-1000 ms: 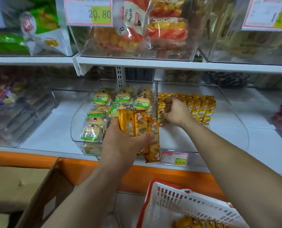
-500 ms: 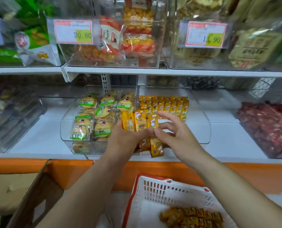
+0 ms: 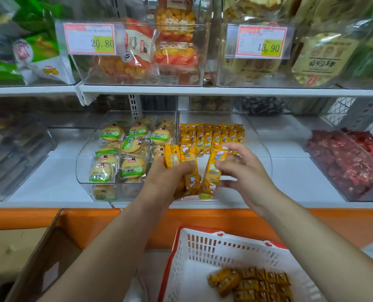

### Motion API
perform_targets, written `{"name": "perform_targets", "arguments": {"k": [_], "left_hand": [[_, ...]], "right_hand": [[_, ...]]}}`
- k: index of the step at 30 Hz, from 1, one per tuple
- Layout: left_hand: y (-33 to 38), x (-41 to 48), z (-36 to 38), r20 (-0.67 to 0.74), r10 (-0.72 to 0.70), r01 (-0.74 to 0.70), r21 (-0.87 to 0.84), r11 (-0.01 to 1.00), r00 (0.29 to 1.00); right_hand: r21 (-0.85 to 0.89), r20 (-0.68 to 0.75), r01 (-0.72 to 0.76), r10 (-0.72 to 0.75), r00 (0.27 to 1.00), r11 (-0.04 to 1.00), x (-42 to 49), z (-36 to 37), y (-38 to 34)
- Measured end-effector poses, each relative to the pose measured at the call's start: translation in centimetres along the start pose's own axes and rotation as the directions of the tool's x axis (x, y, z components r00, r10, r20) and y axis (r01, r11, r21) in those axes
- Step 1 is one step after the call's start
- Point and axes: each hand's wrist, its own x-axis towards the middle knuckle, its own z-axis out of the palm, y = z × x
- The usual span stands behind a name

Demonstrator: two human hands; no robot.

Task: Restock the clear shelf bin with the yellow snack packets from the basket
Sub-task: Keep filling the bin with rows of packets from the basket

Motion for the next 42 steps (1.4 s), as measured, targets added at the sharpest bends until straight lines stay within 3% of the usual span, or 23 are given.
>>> {"name": "perform_targets", "arguments": {"k": [3, 5, 11, 20, 28, 31, 34, 38, 42], "left_hand": [[-0.2, 0.2, -0.6, -0.001, 0.002, -0.002, 0.004, 1.0, 1.0], [-0.2, 0.4, -1.0, 0.006, 0.017, -0.017, 0.017, 1.0, 1.0], [-0.3, 0.8, -2.3, -0.003, 0.035, -0.035, 0.029, 0.999, 0.999], [-0.9, 1.9, -2.8, -0.033, 0.034, -0.034, 0.007, 0.999, 0.999], [-1.5, 2.5, -2.3, -0.011, -0.043, 0.043, -0.006, 0.999, 0.999], [-1.5, 2.6, -2.4, 0.006, -0.065, 0.065, 0.06, 0.996, 0.998], [-1.2, 2.3, -2.0, 0.059, -0.078, 0.072, 0.1, 0.992, 0.995], [-0.9, 1.2, -0.7, 0.174, -0.104, 0.072, 0.18, 0.981, 0.979], [-0.8, 0.2, 0.5, 0.262, -0.095, 0.05, 0.174, 0.984, 0.96]], "right_hand": [[-0.07, -0.107, 0.037, -0.044, 0.993, 0.997, 3.4, -0.3, 0.3], [-0.282, -0.129, 0.074, -0.115, 0.985, 0.957, 6.4, -0.2, 0.8], [-0.744, 0.002, 0.139, -0.206, 0.979, 0.654, 14.5, 0.7, 3.5], [-0.9, -0.011, 0.078, -0.201, 0.979, 0.428, 20.2, 2.5, 6.8], [-0.865, -0.055, 0.069, -0.231, 0.971, 0.496, 17.4, 2.1, 5.7], [-0.675, -0.063, 0.129, -0.232, 0.971, 0.726, 13.3, 1.0, 3.8], [-0.413, 0.046, 0.179, -0.176, 0.983, 0.893, 8.0, 0.5, 1.8], [-0.304, 0.249, 0.202, -0.127, 0.96, 0.931, 3.0, -0.2, 0.3], [-0.288, 0.282, 0.186, -0.103, 0.954, 0.939, 0.5, -1.3, 0.5]]}}
